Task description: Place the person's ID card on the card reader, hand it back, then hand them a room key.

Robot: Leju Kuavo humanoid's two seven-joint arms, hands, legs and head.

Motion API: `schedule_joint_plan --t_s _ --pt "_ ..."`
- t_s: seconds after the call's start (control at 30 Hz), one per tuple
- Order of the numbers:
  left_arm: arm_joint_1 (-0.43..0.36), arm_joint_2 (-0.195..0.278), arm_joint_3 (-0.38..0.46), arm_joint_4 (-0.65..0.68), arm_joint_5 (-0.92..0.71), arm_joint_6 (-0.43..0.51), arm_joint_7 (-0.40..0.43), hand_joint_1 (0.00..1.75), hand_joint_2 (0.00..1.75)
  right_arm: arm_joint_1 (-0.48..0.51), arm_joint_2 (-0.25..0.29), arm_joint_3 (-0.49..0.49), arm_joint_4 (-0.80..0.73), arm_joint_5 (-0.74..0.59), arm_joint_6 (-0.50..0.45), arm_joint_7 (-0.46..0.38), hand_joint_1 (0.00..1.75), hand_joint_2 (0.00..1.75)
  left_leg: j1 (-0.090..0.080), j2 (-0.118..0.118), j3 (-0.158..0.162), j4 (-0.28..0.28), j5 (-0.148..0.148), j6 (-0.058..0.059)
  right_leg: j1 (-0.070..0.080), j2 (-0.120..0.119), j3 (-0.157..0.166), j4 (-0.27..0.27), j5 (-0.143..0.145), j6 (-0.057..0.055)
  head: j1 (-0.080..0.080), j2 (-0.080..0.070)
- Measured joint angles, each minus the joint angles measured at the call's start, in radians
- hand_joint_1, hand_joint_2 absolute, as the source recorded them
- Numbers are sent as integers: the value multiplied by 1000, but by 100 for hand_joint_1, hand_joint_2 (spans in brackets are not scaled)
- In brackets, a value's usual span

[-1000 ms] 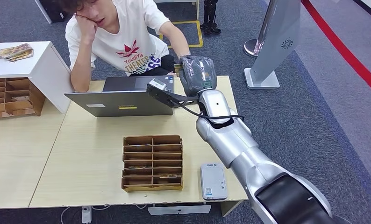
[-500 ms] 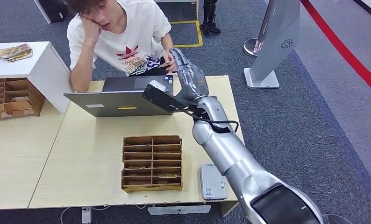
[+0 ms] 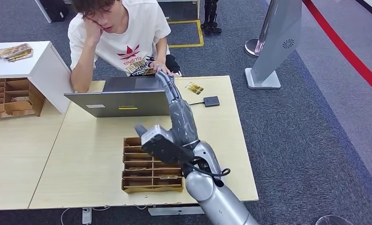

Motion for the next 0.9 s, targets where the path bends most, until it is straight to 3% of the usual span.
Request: schedule_joint_plan --t_s 0.07,0.13,0.33,0.63,0.7,0.77,0.8,0.83,0.9 --pt "10 3 10 0 18 11 -10 0 0 56 -30 35 -49 -28 -17 -1 164 175 0 0 0 0 -1 0 0 0 0 0 0 0 0 0" --pt "19 6 23 0 35 20 -18 0 0 102 -64 58 -84 -51 -29 -3 175 175 0 0 0 0 -1 0 0 0 0 0 0 0 0 0" --pt "40 13 57 0 60 32 -34 0 0 196 -153 97 -144 -27 -41 -9 175 175 0 0 0 0 -1 1 0 0 0 -1 0 0 0 0" --pt "46 16 79 0 74 37 -41 0 0 239 -210 122 -177 32 -31 12 173 175 0 0 0 0 -1 1 0 0 0 0 0 0 0 0" --pt "48 17 84 0 76 38 -44 0 0 249 -222 127 -178 51 -30 15 153 175 0 0 0 0 -1 1 0 0 0 0 0 0 0 0" --pt "48 17 87 0 77 38 -45 0 0 256 -232 134 -177 76 -27 23 115 175 0 0 0 0 -1 1 0 0 0 0 0 0 0 0" --pt "48 18 88 0 78 38 -46 0 0 258 -237 138 -176 93 -25 29 104 175 0 0 0 0 -1 1 0 0 0 0 0 0 0 0" --pt "48 19 89 0 79 38 -46 0 0 259 -240 142 -174 113 -25 35 96 175 0 0 0 0 -1 1 0 0 0 0 0 0 0 0" --pt "48 20 89 0 79 38 -46 0 0 259 -248 150 -167 158 -26 48 96 175 0 0 0 0 -1 1 0 0 0 -1 0 0 0 0"
